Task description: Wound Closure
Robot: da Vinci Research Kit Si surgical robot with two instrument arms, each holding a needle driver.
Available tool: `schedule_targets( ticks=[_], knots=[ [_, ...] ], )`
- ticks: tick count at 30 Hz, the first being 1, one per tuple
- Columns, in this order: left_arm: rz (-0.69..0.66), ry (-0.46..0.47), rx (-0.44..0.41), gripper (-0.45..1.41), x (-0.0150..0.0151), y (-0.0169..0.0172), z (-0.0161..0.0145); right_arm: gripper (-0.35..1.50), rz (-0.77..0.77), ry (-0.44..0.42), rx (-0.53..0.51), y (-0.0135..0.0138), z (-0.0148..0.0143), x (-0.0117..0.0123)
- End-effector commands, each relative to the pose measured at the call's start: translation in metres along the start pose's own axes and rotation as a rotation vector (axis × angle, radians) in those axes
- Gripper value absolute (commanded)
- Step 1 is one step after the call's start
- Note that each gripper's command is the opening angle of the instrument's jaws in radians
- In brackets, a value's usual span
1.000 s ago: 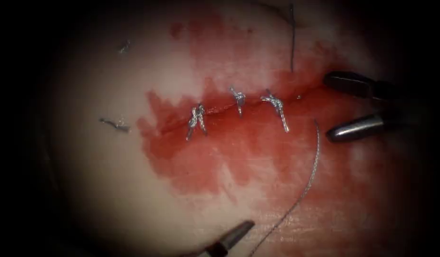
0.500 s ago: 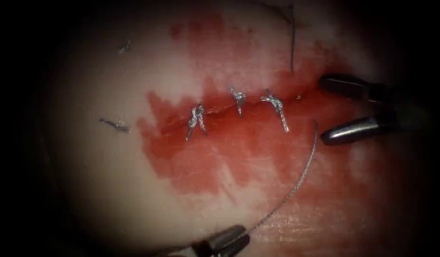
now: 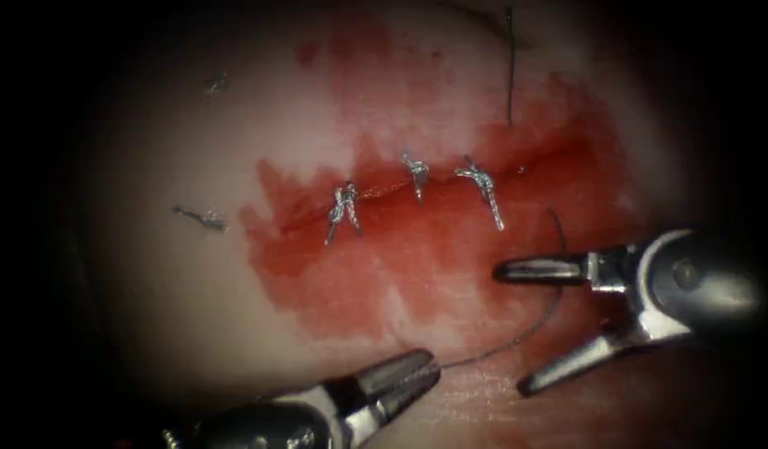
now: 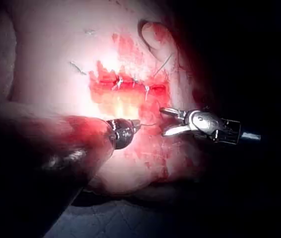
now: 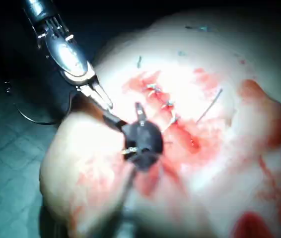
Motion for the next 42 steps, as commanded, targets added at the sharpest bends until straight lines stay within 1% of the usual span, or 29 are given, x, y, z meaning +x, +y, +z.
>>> schedule_targets(
  ticks=[1,4,7,9,10,13,14,15,16,17,18,19,21,26,27,29,30,31,32,33,34,37,39,42],
  knots=[
    [0.005,0.0,-0.002,-0.35,0.0001,-0.0001,0.0008,0.96,-0.028,-0.037,0.016,-0.0008,0.0015,0.0006],
    [0.013,-0.001,-0.007,-0.35,0.0006,-0.0004,0.0009,0.94,-0.061,-0.082,0.013,-0.0016,0.0022,0.001],
    [0.019,-0.003,-0.01,-0.35,0.0012,-0.0006,0.0009,0.93,-0.09,-0.138,-0.039,-0.0012,0.0028,0.0012],
    [0.024,-0.004,-0.009,-0.35,0.0014,-0.0005,0.001,0.81,-0.106,-0.178,-0.051,-0.0012,0.0035,0.0007],
    [0.024,-0.004,-0.009,-0.35,0.0014,-0.0005,0.001,0.81,-0.106,-0.178,-0.051,-0.0012,0.0035,0.0007],
    [0.024,-0.004,-0.007,-0.35,0.0014,-0.0004,0.0011,0.69,-0.111,-0.209,-0.068,-0.0013,0.0043,0.0001],
    [0.024,-0.004,-0.007,-0.35,0.0014,-0.0004,0.0011,0.69,-0.111,-0.209,-0.068,-0.0013,0.0043,0.0001],
    [0.024,-0.004,-0.007,-0.35,0.0014,-0.0004,0.001,0.41,-0.111,-0.222,-0.084,-0.0011,0.0043,0.0],
    [0.024,-0.004,-0.007,-0.35,0.0014,-0.0004,0.001,0.22,-0.116,-0.227,-0.09,-0.0011,0.0043,0.0],
    [0.024,-0.004,-0.007,-0.35,0.0014,-0.0004,0.001,0.22,-0.116,-0.227,-0.09,-0.0011,0.0043,0.0],
    [0.023,-0.004,-0.008,-0.35,0.0014,-0.0004,0.001,-0.23,-0.122,-0.232,-0.094,-0.0011,0.0042,0.0],
    [0.023,-0.004,-0.008,-0.35,0.0015,-0.0004,0.001,-0.35,-0.145,-0.251,-0.1,-0.0012,0.0043,0.0],
    [0.023,-0.004,-0.009,-0.35,0.0015,-0.0004,0.001,-0.35,-0.157,-0.285,-0.117,-0.0014,0.0042,-0.0001],
    [0.022,-0.004,-0.013,-0.35,0.0016,-0.0006,0.0009,-0.35,-0.157,-0.323,-0.15,-0.0014,0.0026,0.0001],
    [0.022,-0.004,-0.014,-0.32,0.0016,-0.0007,0.0009,-0.35,-0.16,-0.329,-0.155,-0.0012,0.0023,0.0002],
    [0.031,-0.006,-0.011,-0.17,0.0018,-0.0008,0.001,-0.35,-0.162,-0.333,-0.157,-0.001,0.0017,0.0003],
    [0.06,-0.008,-0.009,-0.07,0.002,-0.0009,0.001,-0.35,-0.162,-0.331,-0.159,-0.0009,0.0017,0.0003],
    [0.116,-0.005,-0.002,0.15,0.0023,-0.0011,0.0012,-0.35,-0.161,-0.329,-0.161,-0.0008,0.0017,0.0003],
    [0.14,0.036,0.013,0.57,0.0032,-0.0017,0.0017,-0.35,-0.167,-0.327,-0.166,-0.0007,0.0019,0.0001],
    [0.143,0.051,0.018,0.63,0.0035,-0.0019,0.0018,-0.35,-0.165,-0.318,-0.175,-0.0004,0.0018,0.0],
    [0.113,0.057,0.013,0.67,0.0035,-0.0019,0.0017,-0.35,-0.162,-0.312,-0.182,-0.0002,0.0017,0.0],
    [0.039,0.07,-0.018,0.68,0.0033,-0.0019,0.0014,-0.35,-0.152,-0.295,-0.202,0.0004,0.0013,0.0001],
    [0.018,0.069,-0.049,0.71,0.0031,-0.0019,0.0008,-0.35,-0.14,-0.281,-0.218,0.001,0.0008,0.0004],
    [0.007,0.048,-0.066,0.72,0.003,-0.0021,0.0002,-0.35,-0.142,-0.271,-0.226,0.0014,0.0006,0.0006]
  ],
)
